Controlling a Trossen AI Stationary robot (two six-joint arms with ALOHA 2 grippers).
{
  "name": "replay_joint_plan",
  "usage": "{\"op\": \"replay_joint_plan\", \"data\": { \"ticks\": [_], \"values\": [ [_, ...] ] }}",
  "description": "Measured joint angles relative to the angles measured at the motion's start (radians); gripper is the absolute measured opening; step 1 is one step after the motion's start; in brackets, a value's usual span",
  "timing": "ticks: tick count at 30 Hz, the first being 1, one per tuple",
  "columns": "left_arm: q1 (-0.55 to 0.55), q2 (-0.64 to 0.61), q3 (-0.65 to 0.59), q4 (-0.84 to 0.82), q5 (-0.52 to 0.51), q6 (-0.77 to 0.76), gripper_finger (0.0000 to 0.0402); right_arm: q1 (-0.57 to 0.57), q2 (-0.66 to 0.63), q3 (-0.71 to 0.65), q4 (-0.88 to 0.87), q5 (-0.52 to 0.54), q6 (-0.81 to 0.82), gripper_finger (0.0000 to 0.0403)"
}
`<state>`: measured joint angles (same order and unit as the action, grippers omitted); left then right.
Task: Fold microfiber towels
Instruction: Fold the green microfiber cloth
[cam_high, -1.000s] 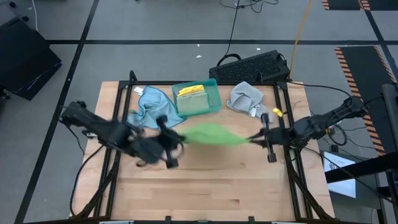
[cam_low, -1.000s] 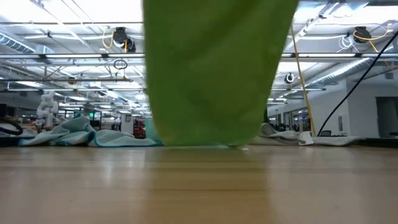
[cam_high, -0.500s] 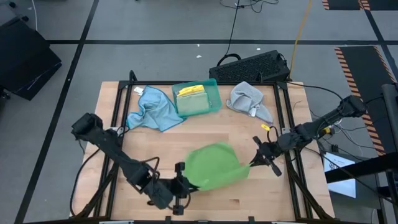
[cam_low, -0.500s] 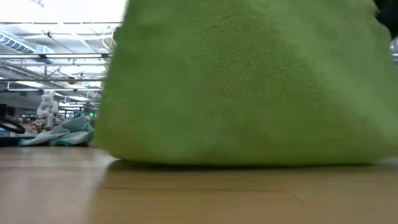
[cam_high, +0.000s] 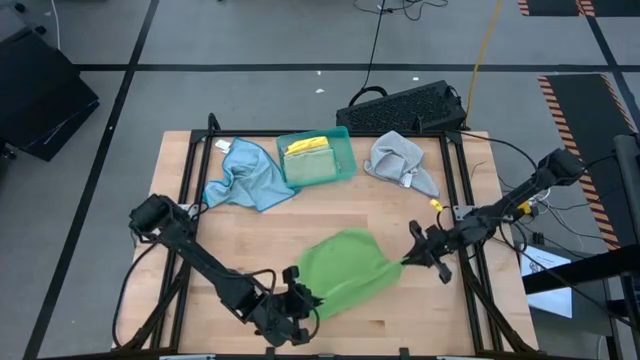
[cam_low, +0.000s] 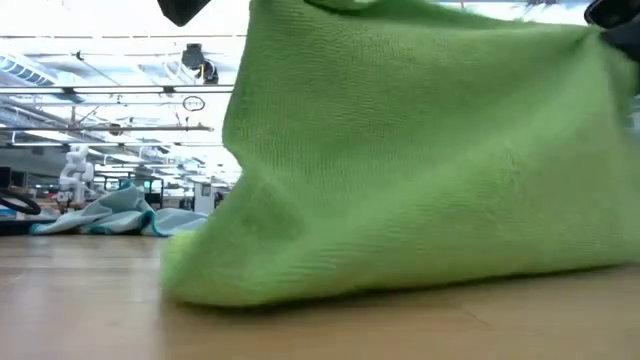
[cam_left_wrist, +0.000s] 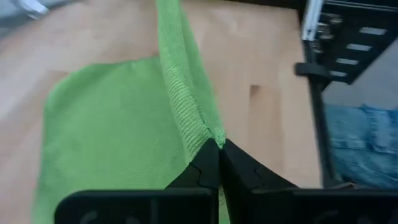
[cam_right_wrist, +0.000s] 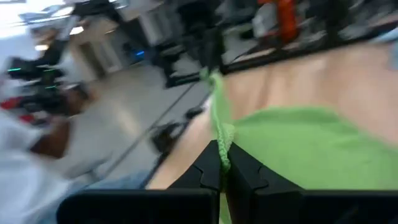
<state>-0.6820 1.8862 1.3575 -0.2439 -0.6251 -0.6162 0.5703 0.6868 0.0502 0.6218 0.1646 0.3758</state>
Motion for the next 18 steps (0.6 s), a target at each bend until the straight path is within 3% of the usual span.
{"op": "replay_joint_plan", "data": {
  "ticks": [4,10,16,18],
  "values": [
    [0.006,-0.011,0.0,-0.059,-0.082,0.057,0.0007,-0.02,0.002,0.049,-0.008,0.101,-0.155,0.0002],
    [0.085,-0.147,0.001,-0.136,-0.261,0.202,0.0007,-0.116,0.003,0.214,0.001,0.203,-0.436,0.0002],
    [0.227,-0.36,0.001,-0.144,-0.322,0.48,0.0007,-0.307,0.001,0.445,-0.1,0.195,-0.621,0.0002],
    [0.292,-0.437,0.001,-0.147,-0.319,0.548,0.0007,-0.383,0.003,0.526,-0.163,0.146,-0.629,0.0002]
  ]
}}
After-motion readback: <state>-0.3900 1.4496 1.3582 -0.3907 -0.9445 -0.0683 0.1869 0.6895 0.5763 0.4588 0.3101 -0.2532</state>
